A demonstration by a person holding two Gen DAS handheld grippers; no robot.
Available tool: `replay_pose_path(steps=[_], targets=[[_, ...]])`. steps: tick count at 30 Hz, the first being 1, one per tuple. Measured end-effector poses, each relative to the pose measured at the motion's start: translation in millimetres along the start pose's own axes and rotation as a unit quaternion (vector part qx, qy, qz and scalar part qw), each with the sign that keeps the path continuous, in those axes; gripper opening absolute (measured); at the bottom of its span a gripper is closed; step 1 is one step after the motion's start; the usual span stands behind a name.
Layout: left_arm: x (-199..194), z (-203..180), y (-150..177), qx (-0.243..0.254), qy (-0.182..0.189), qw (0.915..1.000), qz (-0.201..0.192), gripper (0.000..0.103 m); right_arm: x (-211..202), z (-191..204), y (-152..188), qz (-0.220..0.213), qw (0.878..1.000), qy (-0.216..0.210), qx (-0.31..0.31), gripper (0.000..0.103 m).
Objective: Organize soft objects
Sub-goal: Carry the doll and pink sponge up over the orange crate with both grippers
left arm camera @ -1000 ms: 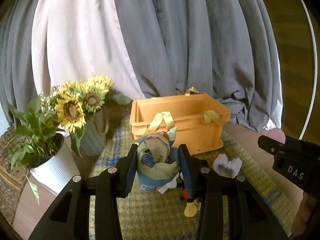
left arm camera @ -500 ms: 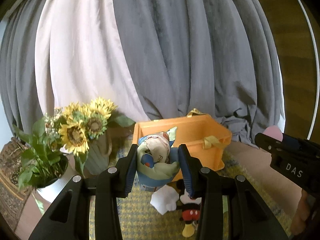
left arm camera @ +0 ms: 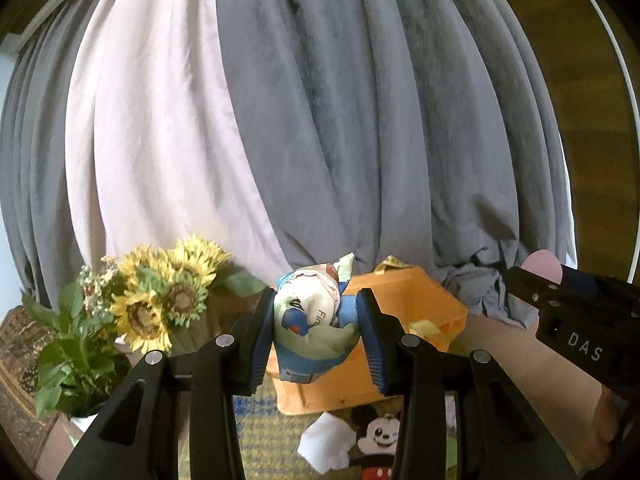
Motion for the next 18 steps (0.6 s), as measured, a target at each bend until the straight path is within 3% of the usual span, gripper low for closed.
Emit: replay_pose_path(steps=[8,18], targets=[[26.2,-4.4,-16.7,0.006,0.007,0.9999,-0.013,0.04,19.2,-3.7,-18.0,-0.02,1.0,-0.001,-0.012,0.051],[61.6,-2.4,-26.6,0.007,0.004,0.9999,-0.009,0.04,58.1,-1.4,-29.7,-0.012,1.0,-0.017,-0.019,0.051]])
Point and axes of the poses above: each gripper's, at about its wrist camera, not at the fingertips, and x roughly the way its jaws point, z to its left, y to its underside, the point moved 9 cm from there along x, roughly the way its jaws point, and after that the axes turned 8 degrees about x, right-handed, at the moved point
